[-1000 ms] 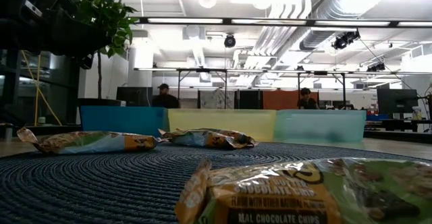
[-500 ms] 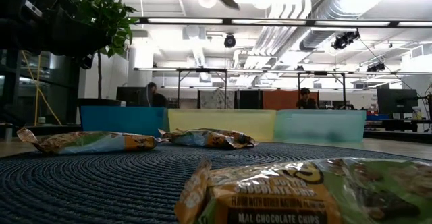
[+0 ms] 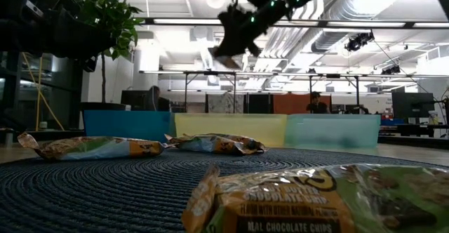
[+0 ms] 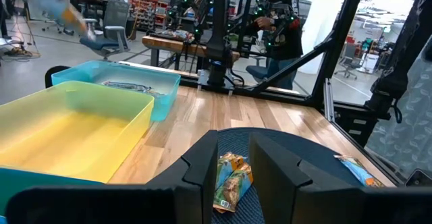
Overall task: Pick and place Granola Bars by type
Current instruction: Put the yellow granola bar into the yellow bin
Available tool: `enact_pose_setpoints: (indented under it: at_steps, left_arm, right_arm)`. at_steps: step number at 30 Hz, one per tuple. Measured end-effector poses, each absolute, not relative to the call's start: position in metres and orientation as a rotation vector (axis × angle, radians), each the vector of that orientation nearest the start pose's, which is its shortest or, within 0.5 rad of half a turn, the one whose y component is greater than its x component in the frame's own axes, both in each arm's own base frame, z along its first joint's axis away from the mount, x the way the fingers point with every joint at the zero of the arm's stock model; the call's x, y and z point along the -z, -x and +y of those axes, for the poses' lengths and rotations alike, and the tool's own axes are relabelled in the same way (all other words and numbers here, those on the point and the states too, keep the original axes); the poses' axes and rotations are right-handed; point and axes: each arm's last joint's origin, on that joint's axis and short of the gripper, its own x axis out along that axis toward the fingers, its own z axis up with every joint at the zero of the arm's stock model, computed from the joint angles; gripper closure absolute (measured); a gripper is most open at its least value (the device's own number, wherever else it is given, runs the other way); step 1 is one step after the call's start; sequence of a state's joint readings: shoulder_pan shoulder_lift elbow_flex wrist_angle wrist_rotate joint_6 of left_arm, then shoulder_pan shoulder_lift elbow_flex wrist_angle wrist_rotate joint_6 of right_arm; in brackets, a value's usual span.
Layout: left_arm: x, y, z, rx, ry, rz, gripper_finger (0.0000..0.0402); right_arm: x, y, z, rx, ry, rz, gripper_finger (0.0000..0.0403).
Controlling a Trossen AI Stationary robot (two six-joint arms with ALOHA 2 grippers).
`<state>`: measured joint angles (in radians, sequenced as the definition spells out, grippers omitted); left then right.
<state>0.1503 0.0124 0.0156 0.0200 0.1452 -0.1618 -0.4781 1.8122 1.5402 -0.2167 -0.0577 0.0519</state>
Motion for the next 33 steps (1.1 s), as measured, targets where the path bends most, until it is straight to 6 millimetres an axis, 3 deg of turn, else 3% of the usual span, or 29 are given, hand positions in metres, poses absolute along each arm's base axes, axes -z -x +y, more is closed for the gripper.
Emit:
enact_pose_setpoints:
  at_steps: [8,12,17,23,33]
  left_arm:
    - [-0.170,-0.097,0.010,-0.003,0.158,-0.023,0.0319]
    - [-0.170,-0.097,0.010,-0.003,0.159,-0.023,0.0319]
    - [-0.170,-0.097,0.010,-0.003,0.158,-0.023,0.0319]
    - [-0.170,-0.097,0.010,-0.003,0.158,-0.023,0.0319]
    - [-0.170,-0.097,0.010,-0.003,0.158,-0.024,0.0319]
  right_arm:
    - [-0.258,-0.380,-0.214,0.607,-0.431,0.569,0.0329]
    - [-0.245,-0.378,-0.216,0.728,-0.546,0.602,0.0329]
    - [-0.239,-0.375,-0.212,0.778,-0.642,0.645,0.0329]
    - [-0.230,-0.374,-0.192,0.844,-0.645,0.765,0.0329]
    - [-0.176,-0.350,-0.184,0.902,-0.714,0.874,0.0329]
